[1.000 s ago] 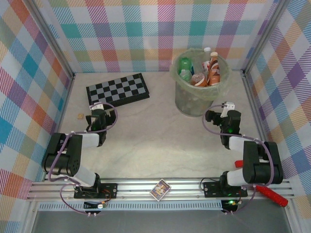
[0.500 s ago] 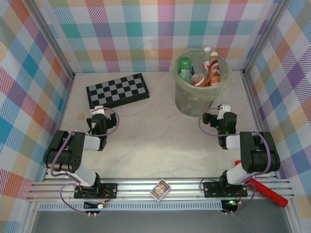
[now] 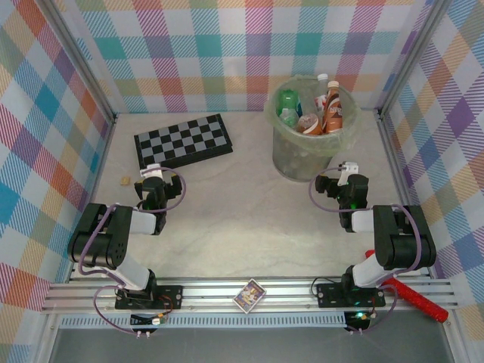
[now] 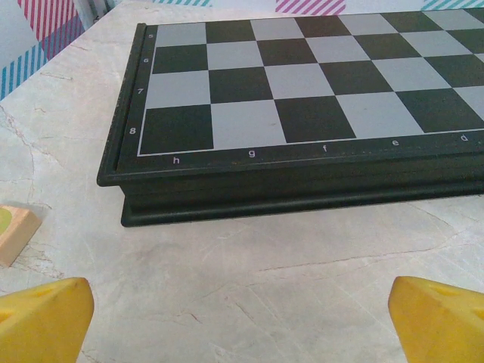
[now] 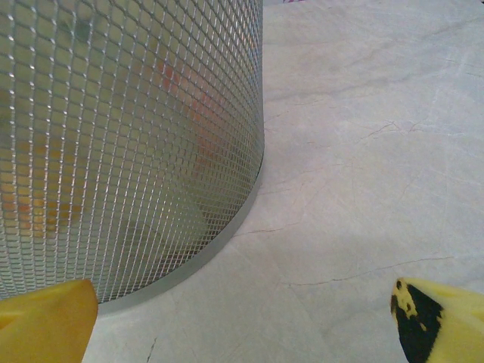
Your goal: Put the plastic bottles in the bin
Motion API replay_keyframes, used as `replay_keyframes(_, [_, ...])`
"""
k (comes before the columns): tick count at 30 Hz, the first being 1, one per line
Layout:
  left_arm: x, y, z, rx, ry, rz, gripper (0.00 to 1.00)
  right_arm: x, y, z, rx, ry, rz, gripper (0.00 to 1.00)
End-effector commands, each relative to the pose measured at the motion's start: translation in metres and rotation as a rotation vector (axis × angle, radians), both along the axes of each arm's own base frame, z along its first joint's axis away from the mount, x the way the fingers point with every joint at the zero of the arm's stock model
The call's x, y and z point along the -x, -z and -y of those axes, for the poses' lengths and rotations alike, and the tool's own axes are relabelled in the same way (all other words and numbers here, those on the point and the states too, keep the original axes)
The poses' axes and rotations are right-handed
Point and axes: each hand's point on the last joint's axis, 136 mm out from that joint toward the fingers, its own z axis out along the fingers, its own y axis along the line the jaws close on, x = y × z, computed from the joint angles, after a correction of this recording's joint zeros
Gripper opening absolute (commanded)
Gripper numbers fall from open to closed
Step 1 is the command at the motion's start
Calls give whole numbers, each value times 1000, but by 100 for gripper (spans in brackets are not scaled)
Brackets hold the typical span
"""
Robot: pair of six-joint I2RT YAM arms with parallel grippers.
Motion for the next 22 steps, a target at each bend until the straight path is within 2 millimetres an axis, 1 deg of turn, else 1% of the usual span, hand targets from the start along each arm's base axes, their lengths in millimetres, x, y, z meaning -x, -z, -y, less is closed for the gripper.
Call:
replay_keyframes(1, [-2, -7, 2, -6, 6, 34, 100, -8, -14, -3, 17, -13, 45, 99])
replay_keyframes(22, [-2, -8, 2, -6, 5, 36, 100, -8, -13, -6, 32, -21, 42, 99])
